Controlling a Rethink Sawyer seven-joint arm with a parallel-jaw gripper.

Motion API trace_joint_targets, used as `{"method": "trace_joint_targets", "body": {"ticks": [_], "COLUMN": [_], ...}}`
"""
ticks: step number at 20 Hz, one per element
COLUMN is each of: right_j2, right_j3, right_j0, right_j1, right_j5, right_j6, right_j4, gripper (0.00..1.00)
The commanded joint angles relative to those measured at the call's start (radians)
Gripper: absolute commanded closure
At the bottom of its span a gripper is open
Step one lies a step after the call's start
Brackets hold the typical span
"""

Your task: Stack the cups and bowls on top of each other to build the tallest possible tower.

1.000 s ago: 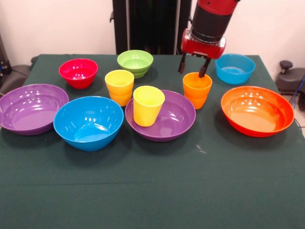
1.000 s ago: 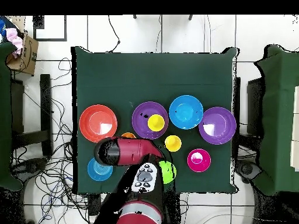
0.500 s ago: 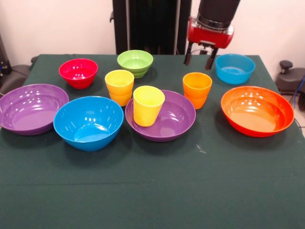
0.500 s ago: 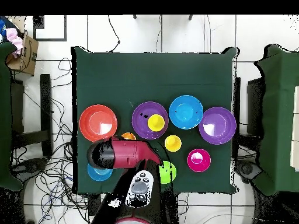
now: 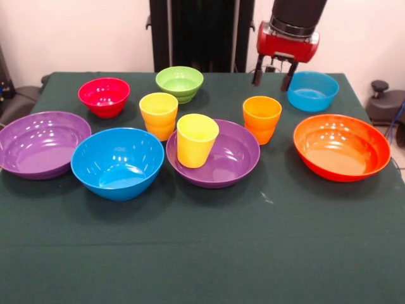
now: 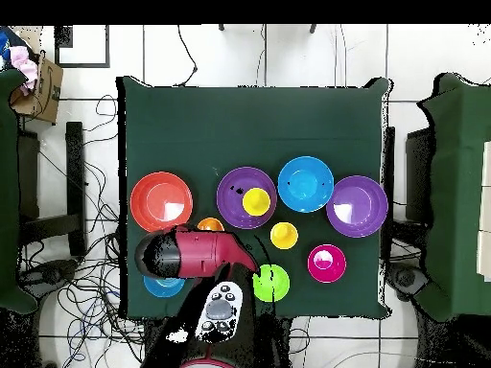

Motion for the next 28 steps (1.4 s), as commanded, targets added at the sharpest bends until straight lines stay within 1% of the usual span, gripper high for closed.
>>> {"method": "trace_joint_targets", "body": {"ticks": [1,7,13,28], "right_j2": [0.074,0.083,0.084,0.077], "right_j3": [0.012,-0.002,-0.018,-0.019], "right_j0": [0.016,0.008,0.008,0.042], "right_j1": [0.095,0.137,0.16,0.138], "right_j5": [-0.058,-0.108,-0.125,-0.102], "right_j6": [0.2,0.203,0.206,0.219], "right_j4": [0.048,0.045,0.05,0.09], "gripper": [0.0,0.0,0.0,0.0]}}
